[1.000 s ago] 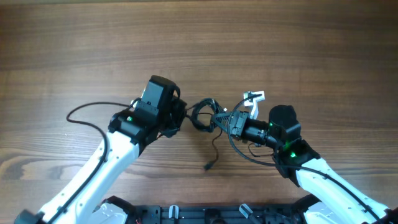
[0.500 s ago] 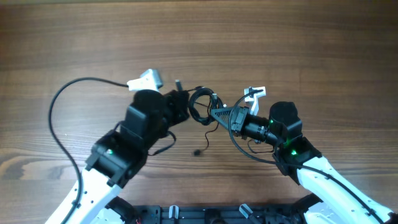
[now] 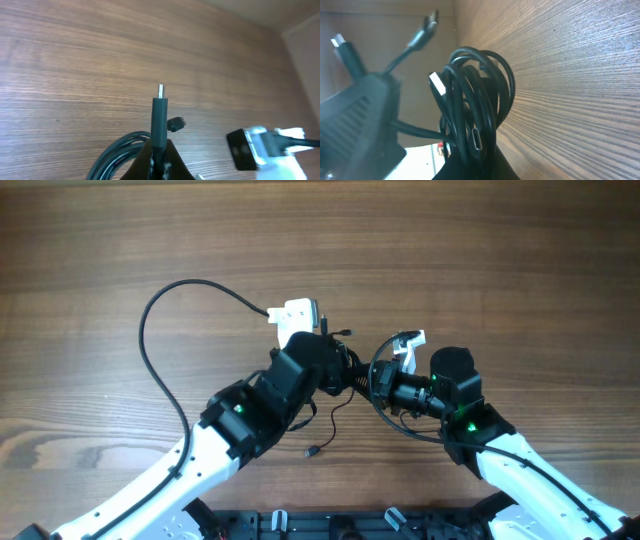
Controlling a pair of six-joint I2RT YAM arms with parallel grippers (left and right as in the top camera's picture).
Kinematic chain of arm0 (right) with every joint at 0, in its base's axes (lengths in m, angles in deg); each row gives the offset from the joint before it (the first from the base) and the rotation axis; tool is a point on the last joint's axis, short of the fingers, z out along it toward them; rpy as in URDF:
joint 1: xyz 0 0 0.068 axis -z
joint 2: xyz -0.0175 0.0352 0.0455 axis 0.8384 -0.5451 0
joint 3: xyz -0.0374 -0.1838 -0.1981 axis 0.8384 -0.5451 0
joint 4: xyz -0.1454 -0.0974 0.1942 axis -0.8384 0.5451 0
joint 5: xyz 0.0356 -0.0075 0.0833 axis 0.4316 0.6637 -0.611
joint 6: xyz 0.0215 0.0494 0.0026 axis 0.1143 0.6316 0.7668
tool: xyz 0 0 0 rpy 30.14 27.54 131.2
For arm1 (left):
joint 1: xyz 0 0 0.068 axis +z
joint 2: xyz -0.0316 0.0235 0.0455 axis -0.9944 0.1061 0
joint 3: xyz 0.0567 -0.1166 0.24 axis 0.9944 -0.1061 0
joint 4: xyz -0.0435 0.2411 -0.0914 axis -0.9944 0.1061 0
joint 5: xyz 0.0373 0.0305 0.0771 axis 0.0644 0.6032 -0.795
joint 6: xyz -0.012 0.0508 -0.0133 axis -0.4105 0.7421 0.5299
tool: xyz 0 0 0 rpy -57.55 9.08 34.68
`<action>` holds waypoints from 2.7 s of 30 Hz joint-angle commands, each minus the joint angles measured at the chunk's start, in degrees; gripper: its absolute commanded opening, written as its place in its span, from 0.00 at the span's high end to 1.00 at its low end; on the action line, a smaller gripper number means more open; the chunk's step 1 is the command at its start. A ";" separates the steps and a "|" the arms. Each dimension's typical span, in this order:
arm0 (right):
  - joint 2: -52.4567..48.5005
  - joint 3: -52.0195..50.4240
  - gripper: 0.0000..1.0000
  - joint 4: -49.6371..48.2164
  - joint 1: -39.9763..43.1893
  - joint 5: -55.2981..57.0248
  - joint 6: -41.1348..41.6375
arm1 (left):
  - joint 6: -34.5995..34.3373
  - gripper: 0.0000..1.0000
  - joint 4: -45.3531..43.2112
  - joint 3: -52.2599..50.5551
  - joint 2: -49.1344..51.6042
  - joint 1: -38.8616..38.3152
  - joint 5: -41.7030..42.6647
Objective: Untangle cables
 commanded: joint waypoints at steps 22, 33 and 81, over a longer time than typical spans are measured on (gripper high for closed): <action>-0.39 -0.11 0.95 -8.09 0.17 2.08 9.31 | -1.97 0.96 8.11 1.07 5.14 -3.45 9.77; -0.39 -0.11 0.95 -8.76 0.39 3.89 9.86 | -0.52 0.96 12.28 1.07 0.44 -4.26 9.35; -0.39 -0.11 0.95 -12.20 0.39 2.60 15.63 | -2.21 0.00 14.19 1.05 -16.44 10.10 5.68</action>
